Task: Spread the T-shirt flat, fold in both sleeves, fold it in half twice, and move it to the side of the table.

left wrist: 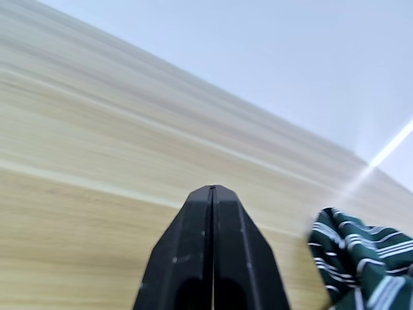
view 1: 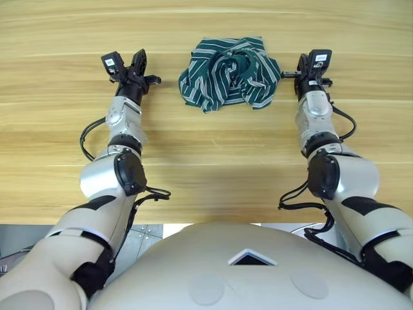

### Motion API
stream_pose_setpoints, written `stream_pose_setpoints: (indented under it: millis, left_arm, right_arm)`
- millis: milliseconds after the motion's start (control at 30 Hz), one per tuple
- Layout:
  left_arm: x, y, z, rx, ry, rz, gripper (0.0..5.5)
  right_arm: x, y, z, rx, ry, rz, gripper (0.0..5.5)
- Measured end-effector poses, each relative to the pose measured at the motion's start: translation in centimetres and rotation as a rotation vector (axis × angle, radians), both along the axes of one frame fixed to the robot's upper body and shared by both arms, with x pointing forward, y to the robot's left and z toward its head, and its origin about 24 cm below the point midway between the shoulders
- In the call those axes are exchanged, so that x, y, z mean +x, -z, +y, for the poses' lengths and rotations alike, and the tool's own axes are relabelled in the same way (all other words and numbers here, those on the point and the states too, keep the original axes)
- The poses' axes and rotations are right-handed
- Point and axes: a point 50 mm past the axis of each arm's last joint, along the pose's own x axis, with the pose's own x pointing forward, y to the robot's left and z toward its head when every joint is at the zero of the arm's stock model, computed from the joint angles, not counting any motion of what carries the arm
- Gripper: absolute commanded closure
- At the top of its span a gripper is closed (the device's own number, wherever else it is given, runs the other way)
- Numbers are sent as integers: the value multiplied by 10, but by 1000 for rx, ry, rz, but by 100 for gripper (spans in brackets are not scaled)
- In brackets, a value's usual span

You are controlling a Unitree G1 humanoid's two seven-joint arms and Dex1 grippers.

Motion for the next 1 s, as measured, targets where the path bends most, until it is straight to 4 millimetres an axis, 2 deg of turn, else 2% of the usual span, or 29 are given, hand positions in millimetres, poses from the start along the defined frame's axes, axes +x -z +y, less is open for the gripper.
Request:
stream_pose_setpoints:
  millis: [133,267,333,400,500,567,667,833,1000]
  left_arm:
    - [-2,-3,-7,-82,73,-87,550]
    - [-5,-14,-12,-75,204,-241,550]
    - [-10,-22,-20,1,357,-354,550]
    - [-18,-24,-27,106,523,-431,550]
    - [-35,-18,-27,330,747,-441,550]
    - [-40,-15,-25,476,855,-417,550]
    - [-44,-12,-28,641,983,-387,550]
    - [-39,-12,-23,771,968,-330,550]
    - [-14,-36,-25,830,820,-390,550]
  right_arm:
    - [0,-7,-3,108,-38,-76,547]
    - [3,-24,-4,144,-114,-227,547]
    - [3,-39,-2,71,-226,-336,547]
    - [-3,-46,3,-67,-396,-400,547]
    - [-26,-30,9,-296,-665,-352,547]
    - [-39,-19,12,-405,-791,-304,547]
    - [-49,-13,19,-528,-931,-279,547]
    - [-57,-6,31,-580,-1013,-279,547]
    - [-59,-3,37,-600,-1029,-279,547]
